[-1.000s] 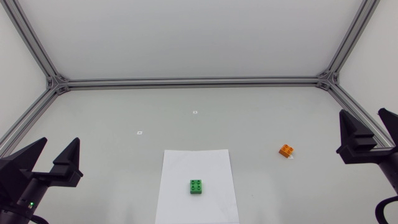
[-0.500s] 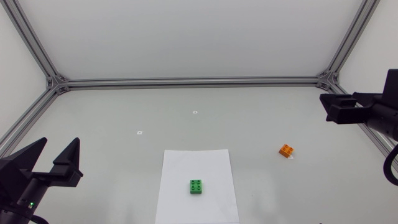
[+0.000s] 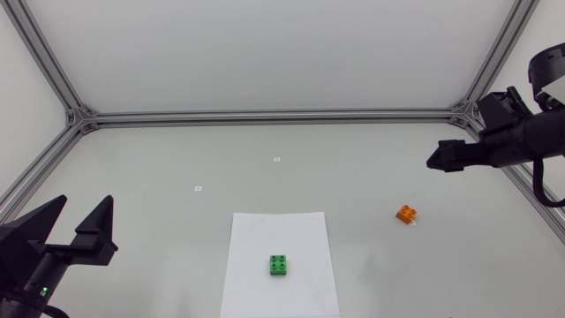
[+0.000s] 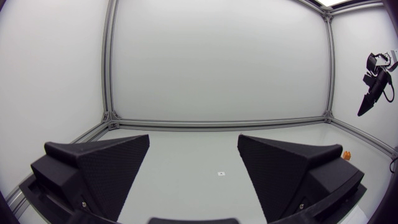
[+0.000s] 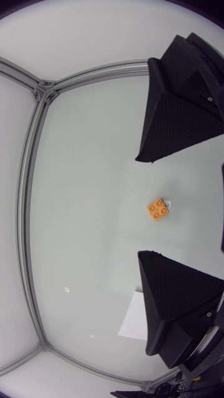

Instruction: Pick up the orange 2x2 brick with the right arm and stack it on top of the green 2x2 brick in the center

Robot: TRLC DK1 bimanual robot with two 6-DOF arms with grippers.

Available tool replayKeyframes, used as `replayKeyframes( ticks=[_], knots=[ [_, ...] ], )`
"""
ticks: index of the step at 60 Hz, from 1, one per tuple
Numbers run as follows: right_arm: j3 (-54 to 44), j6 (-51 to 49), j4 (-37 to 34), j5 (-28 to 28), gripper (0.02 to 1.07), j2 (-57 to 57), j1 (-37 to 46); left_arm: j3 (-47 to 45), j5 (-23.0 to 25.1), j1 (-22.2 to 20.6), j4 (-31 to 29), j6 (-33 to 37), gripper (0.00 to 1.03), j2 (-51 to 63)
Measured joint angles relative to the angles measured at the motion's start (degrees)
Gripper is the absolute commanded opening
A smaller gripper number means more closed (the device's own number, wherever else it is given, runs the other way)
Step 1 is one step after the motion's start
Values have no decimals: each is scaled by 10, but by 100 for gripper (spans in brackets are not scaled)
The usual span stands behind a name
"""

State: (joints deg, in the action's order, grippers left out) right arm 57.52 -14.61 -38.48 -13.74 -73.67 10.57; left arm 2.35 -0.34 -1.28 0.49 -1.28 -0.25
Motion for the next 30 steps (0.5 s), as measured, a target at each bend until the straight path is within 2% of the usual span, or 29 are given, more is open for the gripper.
replayKeyframes(
  ticks=[6,16,25,30],
  knots=[
    [23,-61,-45,-29,103,-35,1,0,0,0,0,0,99,0],
    [28,-137,-50,-54,103,-73,6,0,0,0,0,0,99,0],
    [26,-215,-19,50,103,-110,-8,0,0,0,0,0,99,0],
    [26,-254,-27,61,103,-139,-14,0,0,0,0,0,99,0]
  ],
)
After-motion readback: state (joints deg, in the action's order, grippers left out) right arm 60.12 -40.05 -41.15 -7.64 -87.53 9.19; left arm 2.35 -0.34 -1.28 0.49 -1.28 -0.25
